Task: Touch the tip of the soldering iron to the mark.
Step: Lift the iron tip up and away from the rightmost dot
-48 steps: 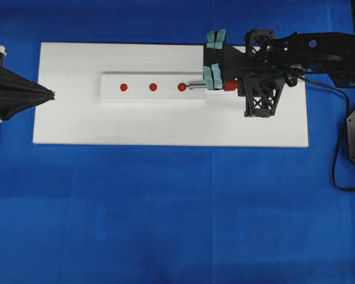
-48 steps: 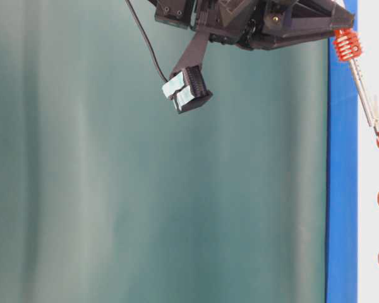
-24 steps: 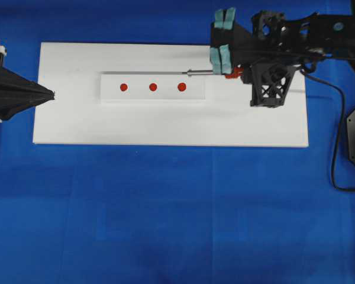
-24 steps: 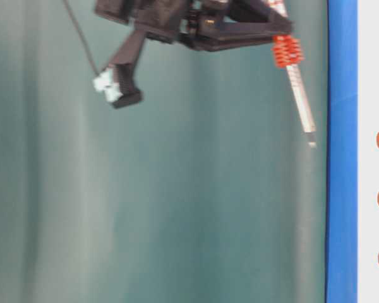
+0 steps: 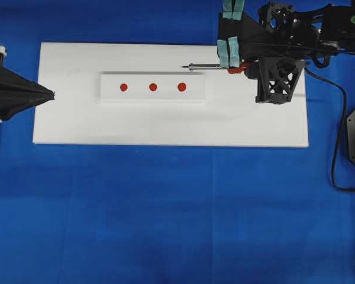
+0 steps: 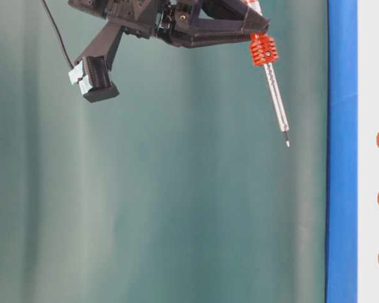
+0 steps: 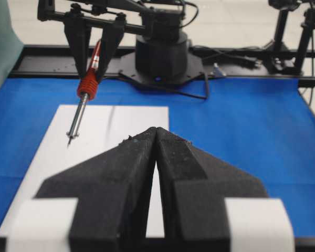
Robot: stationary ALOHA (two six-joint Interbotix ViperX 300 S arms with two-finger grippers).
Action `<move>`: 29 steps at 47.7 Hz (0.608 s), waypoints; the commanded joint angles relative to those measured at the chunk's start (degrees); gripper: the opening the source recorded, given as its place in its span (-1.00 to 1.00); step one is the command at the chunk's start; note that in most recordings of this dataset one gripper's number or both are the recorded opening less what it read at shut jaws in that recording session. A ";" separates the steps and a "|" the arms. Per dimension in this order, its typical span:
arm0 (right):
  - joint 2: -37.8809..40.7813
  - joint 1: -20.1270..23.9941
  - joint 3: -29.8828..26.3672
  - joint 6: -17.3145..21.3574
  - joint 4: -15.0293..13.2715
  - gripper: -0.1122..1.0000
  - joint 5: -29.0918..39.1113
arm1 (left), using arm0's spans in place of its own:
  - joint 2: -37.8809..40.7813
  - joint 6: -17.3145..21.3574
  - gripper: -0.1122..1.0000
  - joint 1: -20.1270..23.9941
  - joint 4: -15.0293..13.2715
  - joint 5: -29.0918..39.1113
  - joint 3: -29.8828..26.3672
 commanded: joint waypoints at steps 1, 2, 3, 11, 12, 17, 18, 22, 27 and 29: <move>-1.14 -0.09 -1.32 0.18 0.00 -0.68 -0.18 | 0.18 -0.09 -0.76 0.09 0.09 -0.62 -0.62; -1.14 -0.09 -1.23 0.18 0.09 -0.68 -0.18 | 0.18 -0.09 -0.76 0.00 0.09 -0.62 -0.70; -1.23 0.00 -1.23 0.26 0.18 -0.68 -0.18 | 0.18 -0.09 -0.76 0.09 0.09 -0.62 -0.70; -1.49 1.41 -0.70 0.88 0.53 -0.68 0.18 | 0.09 -0.09 -0.76 0.00 0.09 -0.62 -0.70; -1.58 1.67 -0.70 1.32 0.62 -0.68 0.09 | 0.09 -0.09 -0.76 0.00 0.09 -0.62 -0.70; -2.02 3.43 -0.09 3.96 0.88 -0.68 0.00 | 0.09 -0.26 -0.76 0.00 0.09 -0.62 -0.62; -2.11 3.87 0.00 4.57 0.97 -0.68 0.09 | 0.09 -0.26 -0.76 0.00 0.09 -0.62 -0.70; -2.55 5.89 0.62 7.38 0.88 -0.68 0.09 | 0.09 -0.35 -0.76 0.00 0.09 -0.62 -0.62; -3.25 9.67 1.41 11.60 0.88 -0.68 -0.09 | 0.09 -0.35 -0.76 0.00 0.09 -0.62 -0.62; -3.43 11.25 1.76 13.18 0.88 -0.68 -0.18 | 0.09 -0.35 -0.76 0.00 0.09 -0.62 -0.70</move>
